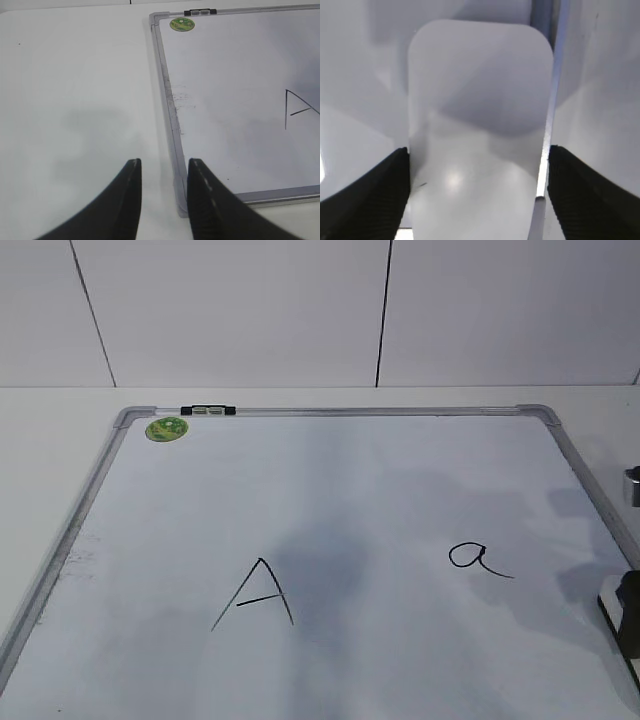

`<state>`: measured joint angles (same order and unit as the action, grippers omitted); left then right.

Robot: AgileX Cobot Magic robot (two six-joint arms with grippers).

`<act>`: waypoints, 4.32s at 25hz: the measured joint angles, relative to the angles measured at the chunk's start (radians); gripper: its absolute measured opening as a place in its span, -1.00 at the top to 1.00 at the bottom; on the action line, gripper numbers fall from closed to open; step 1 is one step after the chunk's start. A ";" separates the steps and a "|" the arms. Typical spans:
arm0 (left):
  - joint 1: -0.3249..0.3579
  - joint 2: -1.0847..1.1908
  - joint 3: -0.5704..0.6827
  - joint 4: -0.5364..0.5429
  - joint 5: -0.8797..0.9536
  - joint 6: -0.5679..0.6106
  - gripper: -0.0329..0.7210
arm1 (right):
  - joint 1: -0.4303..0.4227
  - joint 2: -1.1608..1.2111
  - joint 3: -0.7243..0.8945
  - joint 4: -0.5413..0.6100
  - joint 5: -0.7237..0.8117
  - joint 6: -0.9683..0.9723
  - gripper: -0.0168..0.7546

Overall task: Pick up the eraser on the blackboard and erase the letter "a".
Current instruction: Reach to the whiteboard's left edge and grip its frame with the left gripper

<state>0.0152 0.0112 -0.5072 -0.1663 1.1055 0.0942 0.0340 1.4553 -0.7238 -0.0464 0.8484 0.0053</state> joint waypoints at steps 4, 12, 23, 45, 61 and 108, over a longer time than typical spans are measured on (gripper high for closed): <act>0.000 0.000 0.000 0.000 0.000 0.000 0.29 | 0.000 0.000 0.000 0.000 -0.023 0.000 -0.77; 0.000 0.000 0.000 0.000 0.000 0.000 0.29 | 0.000 0.035 0.000 0.017 -0.032 0.002 -0.76; 0.000 0.000 0.000 0.000 0.000 0.000 0.29 | 0.000 0.059 0.000 0.024 -0.030 0.008 -0.50; 0.000 0.000 0.000 0.000 0.000 0.000 0.29 | 0.000 0.059 -0.001 0.022 -0.046 0.012 -0.44; 0.000 0.000 0.000 0.000 0.000 0.000 0.29 | 0.000 -0.056 -0.001 0.032 -0.026 0.012 -0.44; 0.000 0.243 -0.053 -0.187 -0.274 0.000 0.19 | 0.000 -0.326 -0.001 0.103 0.217 0.012 -0.44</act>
<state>0.0152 0.2537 -0.5605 -0.3537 0.8317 0.0942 0.0340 1.1296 -0.7252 0.0567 1.0655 0.0175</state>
